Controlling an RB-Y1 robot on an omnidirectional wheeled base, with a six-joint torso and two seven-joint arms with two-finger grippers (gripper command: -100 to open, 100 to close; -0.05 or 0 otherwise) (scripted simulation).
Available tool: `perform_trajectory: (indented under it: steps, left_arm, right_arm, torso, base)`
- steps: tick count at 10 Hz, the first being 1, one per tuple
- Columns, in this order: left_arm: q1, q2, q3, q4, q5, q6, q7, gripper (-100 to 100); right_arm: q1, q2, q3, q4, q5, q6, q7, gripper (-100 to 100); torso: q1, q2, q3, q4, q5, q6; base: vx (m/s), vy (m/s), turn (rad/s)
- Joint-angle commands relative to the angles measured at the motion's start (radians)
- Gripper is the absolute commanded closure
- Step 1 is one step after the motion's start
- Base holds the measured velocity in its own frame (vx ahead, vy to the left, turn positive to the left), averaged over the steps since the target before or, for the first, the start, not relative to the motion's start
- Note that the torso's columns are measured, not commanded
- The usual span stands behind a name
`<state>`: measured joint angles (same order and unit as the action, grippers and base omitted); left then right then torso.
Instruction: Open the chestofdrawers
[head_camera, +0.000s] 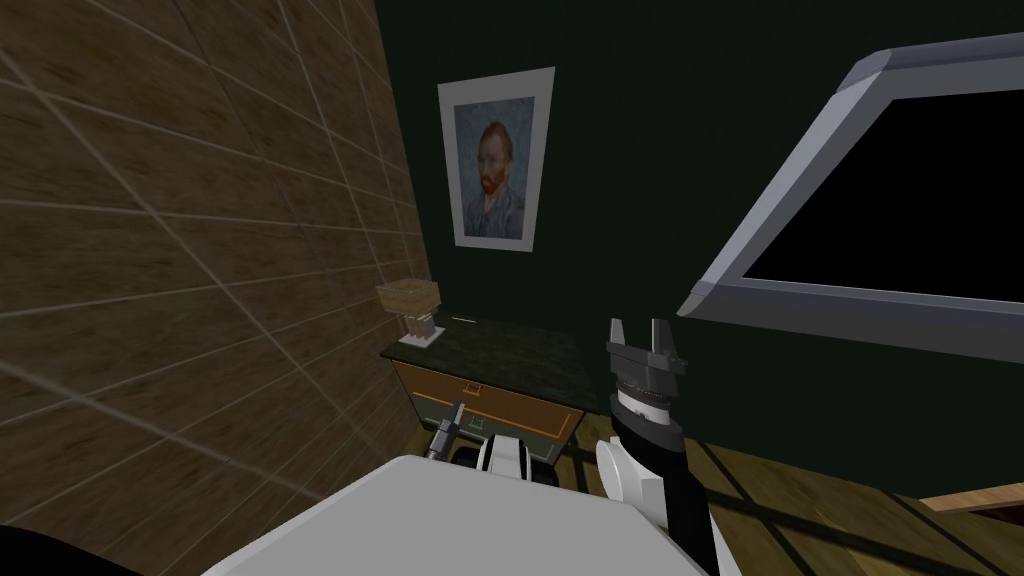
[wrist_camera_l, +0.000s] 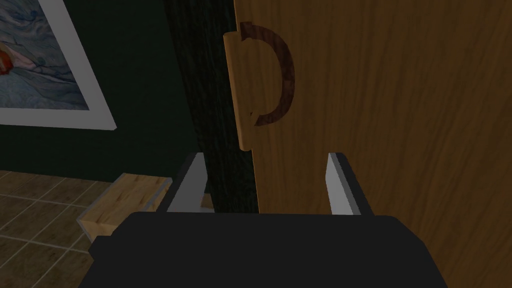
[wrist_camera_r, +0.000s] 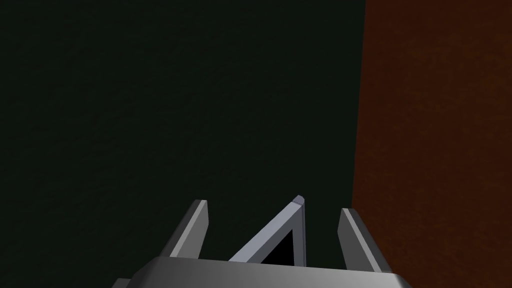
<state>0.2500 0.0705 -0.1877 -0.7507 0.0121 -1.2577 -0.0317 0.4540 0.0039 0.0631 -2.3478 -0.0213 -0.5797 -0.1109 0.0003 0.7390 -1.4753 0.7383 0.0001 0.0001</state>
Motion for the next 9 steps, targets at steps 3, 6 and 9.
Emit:
perform_trajectory:
  steps: [3,6,9]
  left_arm:
    - [-0.03,0.058,0.006,-0.024,0.0,0.061,-0.003,-100]
    - [-0.055,0.048,0.011,-0.048,0.0,0.111,-0.006,-100]
    - [-0.074,0.072,0.014,-0.065,0.0,0.148,-0.009,-100]
  right_arm:
    - [0.0,0.0,0.0,0.0,0.0,0.0,0.0,0]
    - [0.0,0.0,0.0,0.0,0.0,0.0,0.0,0]
    - [0.0,0.0,0.0,0.0,0.0,0.0,0.0,0]
  torso:
    - [-0.001,0.0,0.0,0.0,0.0,0.0]
    - [0.0,-0.001,-0.001,0.0,0.0,0.0]
    - [0.0,-0.001,-0.001,0.0,0.0,0.0]
  base:
    - [-0.037,-0.007,0.011]
    - [-0.046,-0.007,0.011]
    - [-0.039,-0.004,0.008]
